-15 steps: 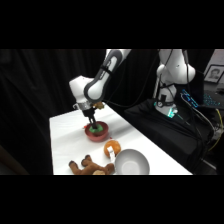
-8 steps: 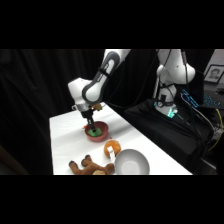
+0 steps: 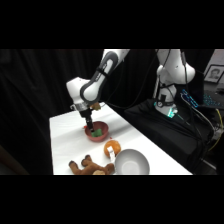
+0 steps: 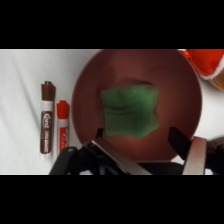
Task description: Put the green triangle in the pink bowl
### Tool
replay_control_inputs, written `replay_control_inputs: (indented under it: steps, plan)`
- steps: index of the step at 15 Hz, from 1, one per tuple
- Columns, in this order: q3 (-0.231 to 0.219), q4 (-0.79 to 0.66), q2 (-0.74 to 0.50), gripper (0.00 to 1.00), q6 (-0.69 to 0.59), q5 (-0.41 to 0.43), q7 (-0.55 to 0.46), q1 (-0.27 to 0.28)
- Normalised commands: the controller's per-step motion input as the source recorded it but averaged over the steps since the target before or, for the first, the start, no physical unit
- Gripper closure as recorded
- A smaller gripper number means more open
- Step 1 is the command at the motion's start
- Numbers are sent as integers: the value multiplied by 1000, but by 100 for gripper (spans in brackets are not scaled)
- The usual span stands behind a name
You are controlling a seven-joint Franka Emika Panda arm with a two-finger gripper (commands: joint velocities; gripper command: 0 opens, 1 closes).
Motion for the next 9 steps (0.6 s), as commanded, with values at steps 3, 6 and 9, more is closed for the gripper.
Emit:
replay_control_inputs:
  steps: [3,6,9]
  plan:
    - [37,-56,-262,0,-241,39,-47,-51]
    - [2,-140,-377,0,-257,8,-18,-17]
    - [-29,-206,-443,0,-224,-22,-6,16]
